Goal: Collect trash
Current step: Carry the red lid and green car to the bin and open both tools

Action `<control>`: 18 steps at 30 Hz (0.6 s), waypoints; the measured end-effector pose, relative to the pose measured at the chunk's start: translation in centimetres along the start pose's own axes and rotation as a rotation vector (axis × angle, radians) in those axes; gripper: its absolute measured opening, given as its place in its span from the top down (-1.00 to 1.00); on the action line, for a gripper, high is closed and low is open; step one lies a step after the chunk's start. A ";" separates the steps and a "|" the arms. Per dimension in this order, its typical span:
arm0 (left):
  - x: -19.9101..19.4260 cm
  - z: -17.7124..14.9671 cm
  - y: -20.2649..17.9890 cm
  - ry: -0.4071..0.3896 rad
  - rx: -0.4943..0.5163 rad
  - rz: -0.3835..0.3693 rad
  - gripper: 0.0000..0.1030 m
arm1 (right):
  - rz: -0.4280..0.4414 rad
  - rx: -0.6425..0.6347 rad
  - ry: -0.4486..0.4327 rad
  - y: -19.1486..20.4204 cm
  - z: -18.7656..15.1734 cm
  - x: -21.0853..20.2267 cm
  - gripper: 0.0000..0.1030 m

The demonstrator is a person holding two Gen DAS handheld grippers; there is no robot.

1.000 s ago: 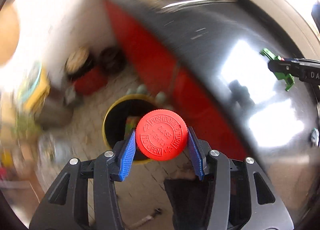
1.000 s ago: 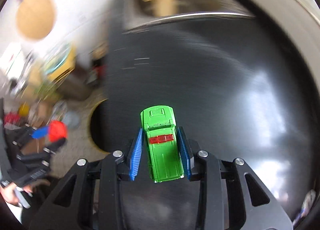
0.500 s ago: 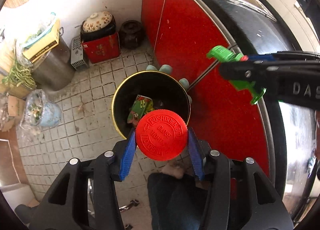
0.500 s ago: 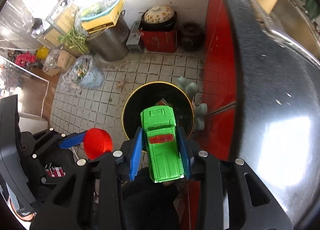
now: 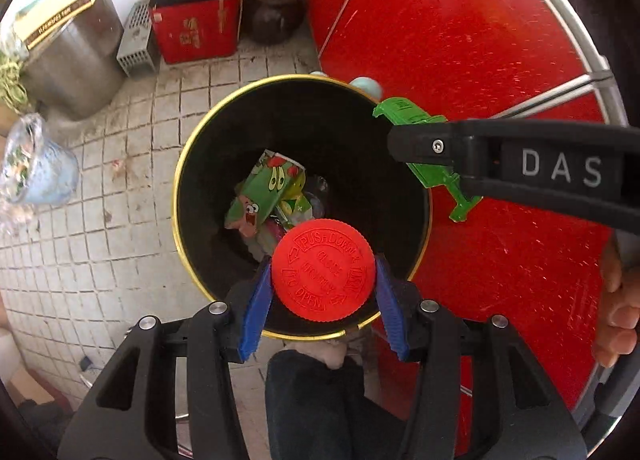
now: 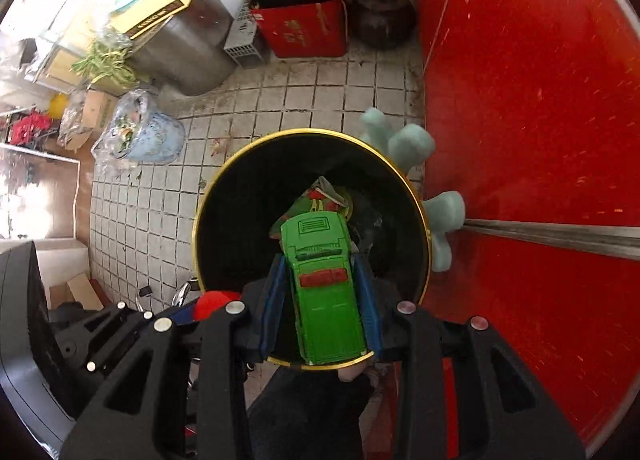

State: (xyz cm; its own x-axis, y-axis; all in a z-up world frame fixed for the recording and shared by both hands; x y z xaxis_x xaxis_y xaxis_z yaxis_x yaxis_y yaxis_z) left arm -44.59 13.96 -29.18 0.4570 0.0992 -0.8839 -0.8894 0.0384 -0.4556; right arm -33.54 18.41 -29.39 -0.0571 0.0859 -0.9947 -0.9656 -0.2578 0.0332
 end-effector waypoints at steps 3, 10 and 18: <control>0.2 0.3 0.6 -0.019 -0.015 0.001 0.04 | 0.001 -0.017 -0.011 0.6 0.5 0.3 0.30; -4.5 -0.1 1.2 -0.121 -0.031 0.033 -0.88 | 0.008 -0.030 -0.167 1.3 2.0 -6.4 -0.86; -12.5 -1.0 -5.7 -0.149 0.033 0.056 -0.88 | -0.075 0.181 -0.503 -10.9 -3.6 -25.4 -0.87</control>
State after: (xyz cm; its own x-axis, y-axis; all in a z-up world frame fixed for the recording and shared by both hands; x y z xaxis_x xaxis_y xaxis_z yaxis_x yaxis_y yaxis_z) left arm -45.24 11.53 -15.65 0.4017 0.2489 -0.8813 -0.9146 0.0610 -0.3997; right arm -20.67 15.54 -4.83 -0.0576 0.5596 -0.8267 -0.9975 -0.0669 0.0242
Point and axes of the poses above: each gripper's, at about its wrist camera, not at the fingertips, and x roughly the way its jaws point, y to its left, z to its top, the point moved 6 cm from there along x, roughly the way its jaws point, and after that the axes turned 12 degrees about -z, right-handed, at the moved point
